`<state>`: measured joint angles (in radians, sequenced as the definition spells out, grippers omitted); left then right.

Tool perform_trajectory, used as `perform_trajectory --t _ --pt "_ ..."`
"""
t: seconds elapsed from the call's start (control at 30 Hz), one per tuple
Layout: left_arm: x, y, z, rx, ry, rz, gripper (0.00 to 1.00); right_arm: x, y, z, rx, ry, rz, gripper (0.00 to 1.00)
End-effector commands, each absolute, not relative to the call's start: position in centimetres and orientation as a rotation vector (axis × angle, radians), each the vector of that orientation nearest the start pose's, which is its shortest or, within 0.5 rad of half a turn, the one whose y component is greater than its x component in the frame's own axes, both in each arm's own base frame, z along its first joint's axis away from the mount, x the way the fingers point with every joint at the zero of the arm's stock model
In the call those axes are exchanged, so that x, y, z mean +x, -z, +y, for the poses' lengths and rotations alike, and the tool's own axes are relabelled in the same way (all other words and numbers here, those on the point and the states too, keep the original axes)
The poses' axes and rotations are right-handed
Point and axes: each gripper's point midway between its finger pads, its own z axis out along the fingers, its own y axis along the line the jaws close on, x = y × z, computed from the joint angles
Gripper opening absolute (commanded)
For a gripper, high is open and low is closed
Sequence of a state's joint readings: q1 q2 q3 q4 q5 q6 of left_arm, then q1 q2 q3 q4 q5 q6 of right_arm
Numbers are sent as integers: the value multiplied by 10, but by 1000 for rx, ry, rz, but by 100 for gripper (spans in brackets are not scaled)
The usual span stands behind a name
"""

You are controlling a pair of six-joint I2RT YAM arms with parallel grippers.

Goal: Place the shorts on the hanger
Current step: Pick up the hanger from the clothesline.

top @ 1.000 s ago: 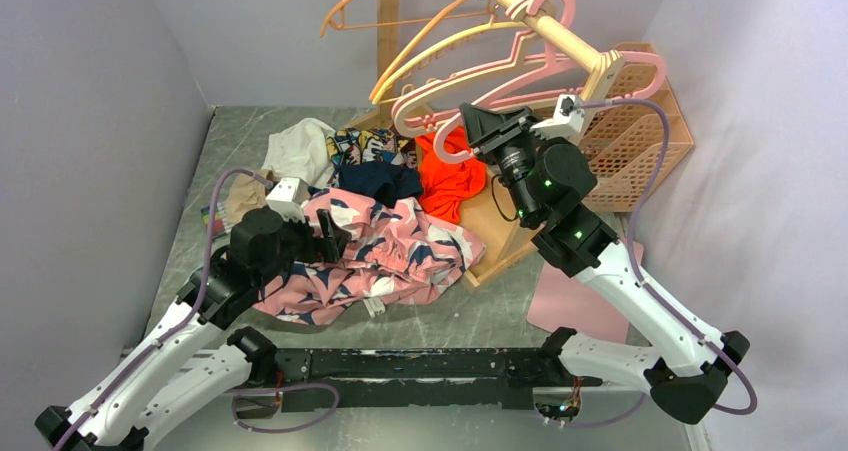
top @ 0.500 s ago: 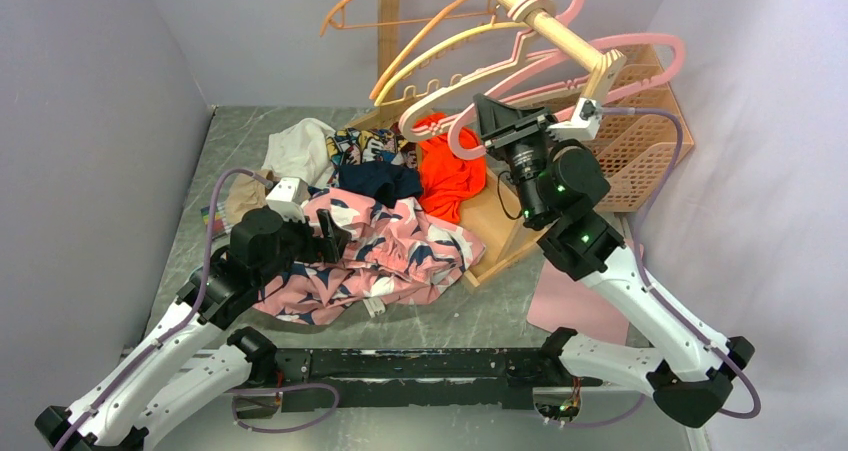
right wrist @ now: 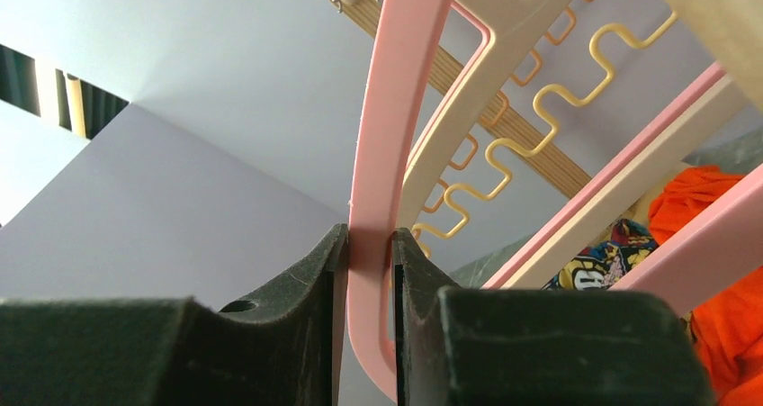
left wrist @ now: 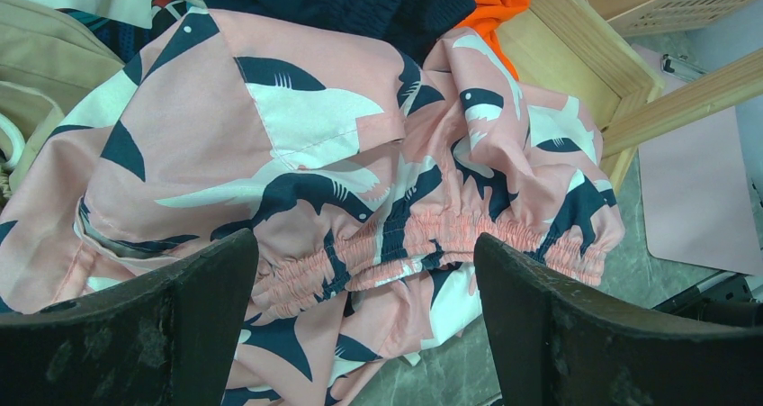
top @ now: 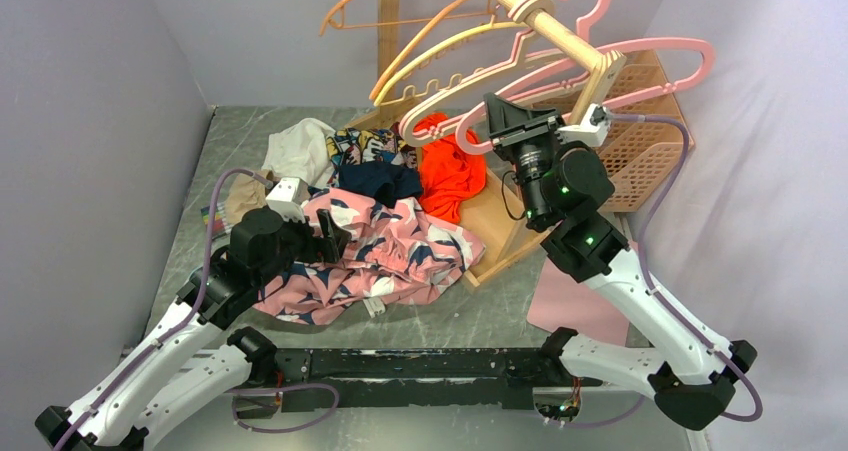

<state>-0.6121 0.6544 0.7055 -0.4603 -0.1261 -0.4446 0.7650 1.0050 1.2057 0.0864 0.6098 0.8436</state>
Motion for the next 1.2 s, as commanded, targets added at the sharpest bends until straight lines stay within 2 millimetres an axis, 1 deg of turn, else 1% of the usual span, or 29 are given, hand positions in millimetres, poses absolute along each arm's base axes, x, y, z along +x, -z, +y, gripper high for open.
perform_trajectory --t 0.0,0.23,0.47,0.83,1.1,1.17 --pt "221 -217 -152 86 577 2001 93 294 -487 169 655 -966 1241 0" --pt "221 -217 -152 86 580 2004 93 296 -478 167 692 -950 1271 0" --pt "220 -217 -153 86 585 2005 93 298 -461 166 722 -926 1311 0" --pt "221 -214 -154 92 586 2015 92 296 -448 167 740 -940 1339 0" --pt "221 -214 -154 94 586 2015 93 293 -432 165 756 -935 1364 0" --pt "221 -213 -155 95 585 2020 92 293 -435 165 760 -947 1356 0"
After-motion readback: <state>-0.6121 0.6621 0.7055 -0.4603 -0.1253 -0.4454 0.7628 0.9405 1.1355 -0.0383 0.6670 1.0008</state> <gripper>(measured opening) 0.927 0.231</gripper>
